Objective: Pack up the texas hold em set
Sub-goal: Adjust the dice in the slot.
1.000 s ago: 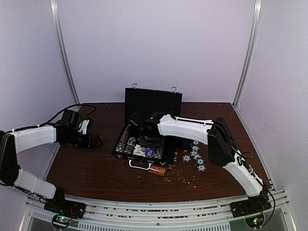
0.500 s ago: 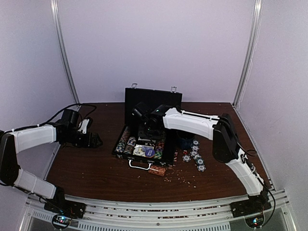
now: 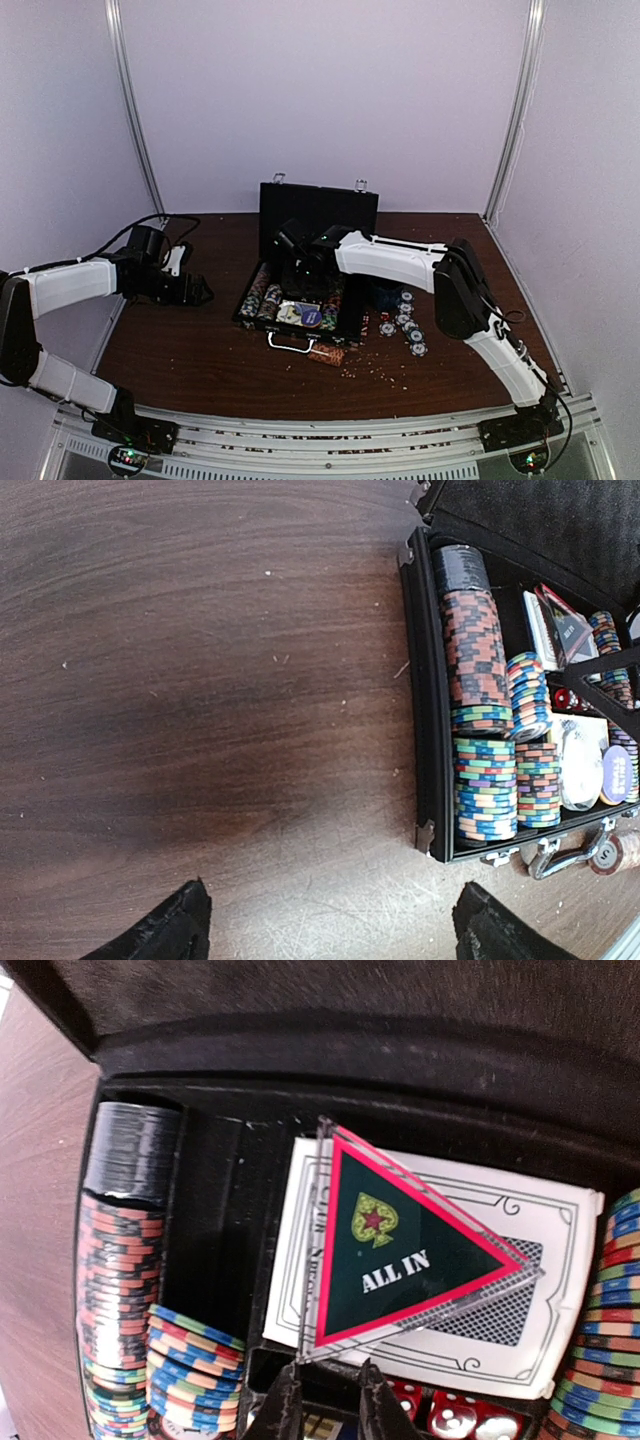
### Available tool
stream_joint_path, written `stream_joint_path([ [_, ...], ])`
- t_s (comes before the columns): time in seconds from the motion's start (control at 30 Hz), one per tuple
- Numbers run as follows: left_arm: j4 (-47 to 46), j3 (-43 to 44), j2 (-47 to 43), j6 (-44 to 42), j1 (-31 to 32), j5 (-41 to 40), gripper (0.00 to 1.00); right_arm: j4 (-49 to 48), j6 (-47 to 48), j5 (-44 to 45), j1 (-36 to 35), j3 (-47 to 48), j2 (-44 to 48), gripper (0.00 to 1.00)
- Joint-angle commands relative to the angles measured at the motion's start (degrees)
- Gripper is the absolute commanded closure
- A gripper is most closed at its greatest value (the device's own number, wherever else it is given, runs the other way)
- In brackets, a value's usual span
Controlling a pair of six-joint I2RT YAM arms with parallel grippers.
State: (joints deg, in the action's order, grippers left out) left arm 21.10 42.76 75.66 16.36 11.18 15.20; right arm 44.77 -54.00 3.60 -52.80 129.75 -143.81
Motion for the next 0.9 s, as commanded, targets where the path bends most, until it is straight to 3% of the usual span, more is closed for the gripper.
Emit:
stream_joint_path([
  [0.0,-1.1,1.5,0.4,-0.4,-0.5,-0.5,0.13,-0.5,-1.1,-1.2,0.7,0.2,-1.5,0.83],
  [0.3,-1.1,1.5,0.6,-0.4,-0.5,-0.5,0.13,2.8,-1.7,-1.0,0.8,-0.1,-2.3,0.87],
  [0.67,-1.4,1.6,1.2,-0.4,-0.4,-0.4,0.13,-0.6,-1.4,-6.0,0.3,-1.4,-1.6,0.88],
  [0.87,-1.5,1.6,1.2,-0.4,-0.4,-0.3,0.13,2.7,-2.2,-3.1,0.2,-1.1,-2.2,0.89],
])
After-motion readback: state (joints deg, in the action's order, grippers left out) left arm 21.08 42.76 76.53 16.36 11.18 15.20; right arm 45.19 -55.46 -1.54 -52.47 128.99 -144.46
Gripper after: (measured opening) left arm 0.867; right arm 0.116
